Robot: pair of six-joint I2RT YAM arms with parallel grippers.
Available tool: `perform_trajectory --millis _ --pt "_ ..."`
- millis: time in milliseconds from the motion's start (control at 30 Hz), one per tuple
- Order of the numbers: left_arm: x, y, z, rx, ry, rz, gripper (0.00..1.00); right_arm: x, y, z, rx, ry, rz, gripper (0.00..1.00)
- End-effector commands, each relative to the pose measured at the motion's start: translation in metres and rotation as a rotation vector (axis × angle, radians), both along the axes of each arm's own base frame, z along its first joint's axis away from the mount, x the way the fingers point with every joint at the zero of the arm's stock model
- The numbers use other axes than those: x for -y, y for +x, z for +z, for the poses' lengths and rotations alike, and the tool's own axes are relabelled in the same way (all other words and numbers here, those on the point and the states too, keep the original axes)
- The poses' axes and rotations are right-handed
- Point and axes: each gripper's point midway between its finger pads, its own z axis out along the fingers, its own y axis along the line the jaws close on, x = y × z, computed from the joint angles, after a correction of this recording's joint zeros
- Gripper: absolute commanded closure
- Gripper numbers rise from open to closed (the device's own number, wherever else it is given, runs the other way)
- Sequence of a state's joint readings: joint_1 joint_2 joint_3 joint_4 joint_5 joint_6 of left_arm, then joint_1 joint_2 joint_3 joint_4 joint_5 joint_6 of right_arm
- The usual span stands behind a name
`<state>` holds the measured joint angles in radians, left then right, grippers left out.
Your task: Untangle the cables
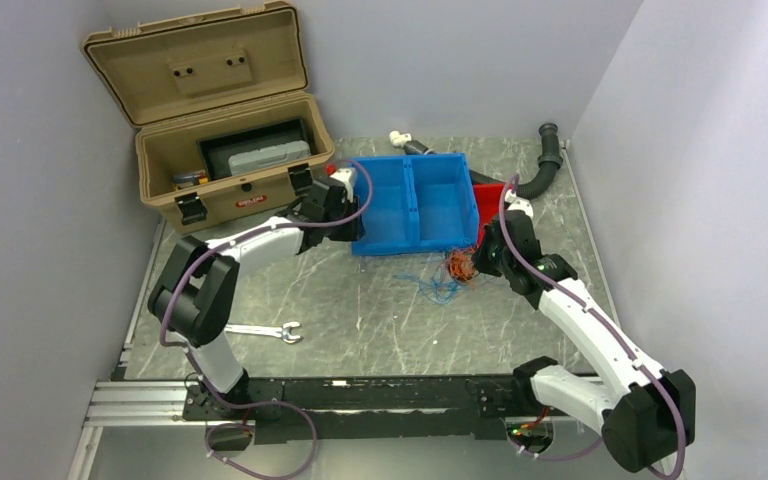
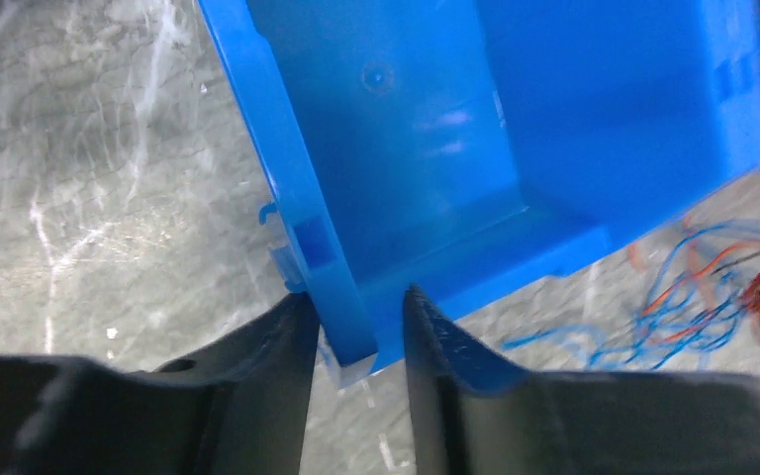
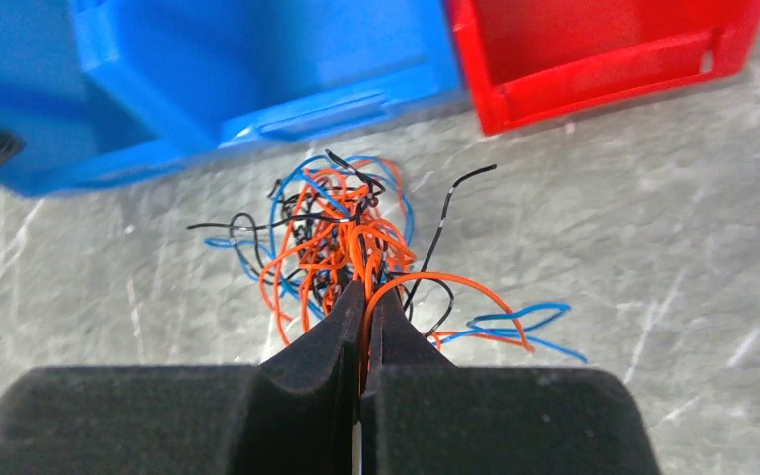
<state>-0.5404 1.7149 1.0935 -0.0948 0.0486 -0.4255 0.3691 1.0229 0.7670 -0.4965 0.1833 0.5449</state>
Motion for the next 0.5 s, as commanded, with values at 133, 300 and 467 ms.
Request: perform_trajectory --millis 133,300,467 --pt "0.015 -0.003 0.066 0.145 -0.14 -0.059 0.24 -0.063 -0.026 0.019 -0.034 0.201 0.354 1.0" --pt "0.007 -0.059 0.095 0.196 -0.214 -0.201 0.16 -0.104 -0.026 0.052 0.062 0.34 0.51 1.0" --pt "-0.002 -0.121 0.11 0.279 -0.326 -0.348 0.12 -0.134 -0.025 0.086 0.178 0.455 0.612 1.0"
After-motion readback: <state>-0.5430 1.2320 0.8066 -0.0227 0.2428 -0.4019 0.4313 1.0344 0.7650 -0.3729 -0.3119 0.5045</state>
